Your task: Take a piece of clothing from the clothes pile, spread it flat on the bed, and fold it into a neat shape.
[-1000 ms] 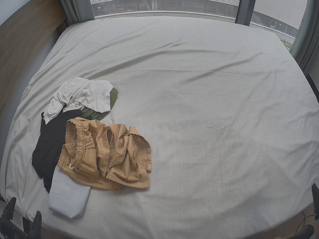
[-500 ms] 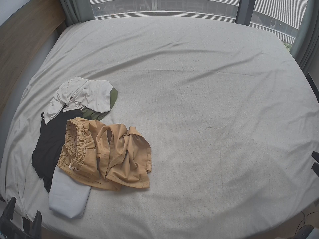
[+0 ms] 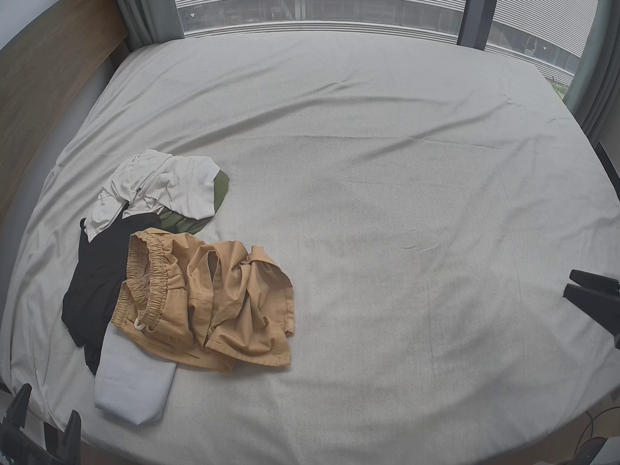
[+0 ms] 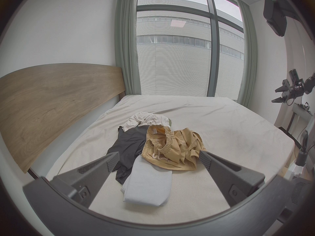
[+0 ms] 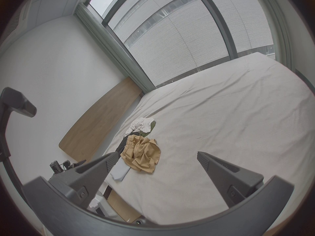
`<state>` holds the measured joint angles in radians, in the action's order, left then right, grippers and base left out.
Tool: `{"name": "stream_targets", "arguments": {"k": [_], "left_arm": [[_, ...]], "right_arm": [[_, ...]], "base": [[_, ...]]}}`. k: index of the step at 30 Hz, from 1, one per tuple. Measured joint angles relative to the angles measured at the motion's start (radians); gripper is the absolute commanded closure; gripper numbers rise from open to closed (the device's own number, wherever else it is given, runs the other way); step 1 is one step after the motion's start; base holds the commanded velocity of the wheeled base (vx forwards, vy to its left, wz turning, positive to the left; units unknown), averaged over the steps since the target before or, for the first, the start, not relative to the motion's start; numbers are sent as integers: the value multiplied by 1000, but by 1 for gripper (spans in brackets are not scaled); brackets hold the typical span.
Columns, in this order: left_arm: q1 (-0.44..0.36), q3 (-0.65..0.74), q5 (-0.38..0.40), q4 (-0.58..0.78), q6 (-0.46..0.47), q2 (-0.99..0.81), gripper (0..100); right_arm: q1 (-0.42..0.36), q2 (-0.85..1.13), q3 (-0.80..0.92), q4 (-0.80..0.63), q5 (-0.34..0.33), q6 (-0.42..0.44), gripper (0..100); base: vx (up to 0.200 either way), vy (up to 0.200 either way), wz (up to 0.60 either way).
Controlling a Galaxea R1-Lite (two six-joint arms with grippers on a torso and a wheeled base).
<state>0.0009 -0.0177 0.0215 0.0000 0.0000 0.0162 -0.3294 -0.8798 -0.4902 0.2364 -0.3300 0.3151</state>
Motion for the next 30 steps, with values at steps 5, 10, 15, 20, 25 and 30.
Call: {"name": "stream_targets", "arguments": {"k": [5,10,15,20,25,30], "left_arm": [[0,0,0,0,0,0,0],[0,0,1,0,-1,0,0],[0,0,0,0,0,0,0],[0,0,0,0,-1,0,0],[-1,0,0,0,-1,0,0],[-1,0,0,0,-1,0,0]], "right_arm": [[-63,-134,-9,139,-1,14,0],[-122,-257,-16,238,-3,34,0],[-167,-378,-27,258,-5,47,0],[-218,-506,-49,344,-3,61,0],[-268,-630,-79,415,11,65,0],[-298,-738,-119,452,24,66,0]], "base": [[0,0,0],[0,0,0],[0,0,0],[0,0,0],[0,0,0],[0,0,0]]}}
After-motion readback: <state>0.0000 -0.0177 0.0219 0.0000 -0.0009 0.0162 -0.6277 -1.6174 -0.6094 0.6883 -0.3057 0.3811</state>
